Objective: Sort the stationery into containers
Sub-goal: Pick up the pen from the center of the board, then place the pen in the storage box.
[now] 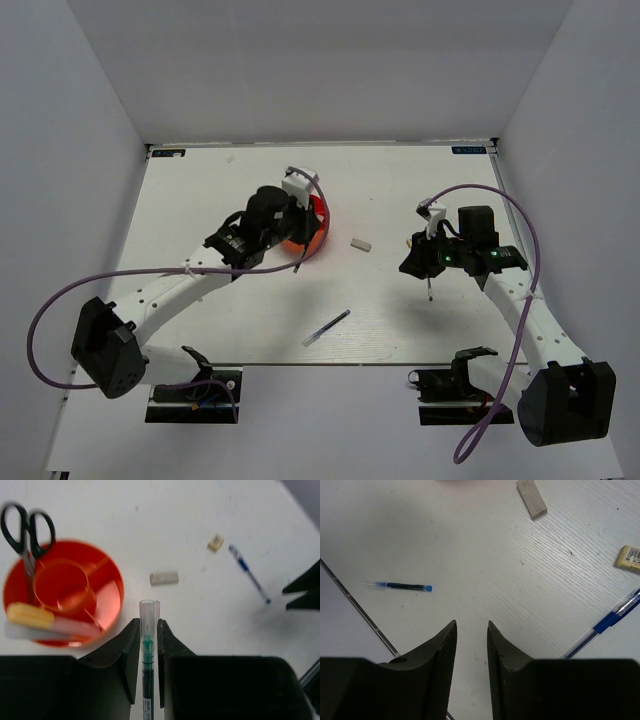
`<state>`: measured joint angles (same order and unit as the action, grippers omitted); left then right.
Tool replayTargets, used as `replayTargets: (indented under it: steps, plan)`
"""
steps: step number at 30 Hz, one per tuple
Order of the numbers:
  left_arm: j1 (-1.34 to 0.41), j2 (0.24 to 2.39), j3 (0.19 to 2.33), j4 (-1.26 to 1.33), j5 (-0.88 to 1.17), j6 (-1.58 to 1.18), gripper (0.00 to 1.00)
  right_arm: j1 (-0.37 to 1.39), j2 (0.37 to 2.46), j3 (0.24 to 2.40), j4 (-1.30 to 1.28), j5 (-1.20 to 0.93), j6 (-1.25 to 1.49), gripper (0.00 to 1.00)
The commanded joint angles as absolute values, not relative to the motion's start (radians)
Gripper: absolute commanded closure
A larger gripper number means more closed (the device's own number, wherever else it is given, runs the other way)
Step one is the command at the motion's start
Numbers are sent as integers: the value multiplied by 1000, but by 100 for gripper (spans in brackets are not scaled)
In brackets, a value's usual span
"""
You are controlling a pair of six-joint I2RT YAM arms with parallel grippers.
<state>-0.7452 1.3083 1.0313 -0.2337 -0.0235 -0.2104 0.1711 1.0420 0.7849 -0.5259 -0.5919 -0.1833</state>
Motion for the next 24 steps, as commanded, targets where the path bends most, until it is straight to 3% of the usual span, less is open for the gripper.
replayTargets:
  steps: [1,14,24]
  plan:
    - [-672,1315,1100,-27,70,-210,100,167,1032,790,-534,-617,-186,66]
    - [-431,1512,1025,590,210,-437,100,169,1060,787,-537,-658,-192,64]
    - [-393,1623,1054,663,229,-460,100,167,1081,793,-549,-661,-202,64]
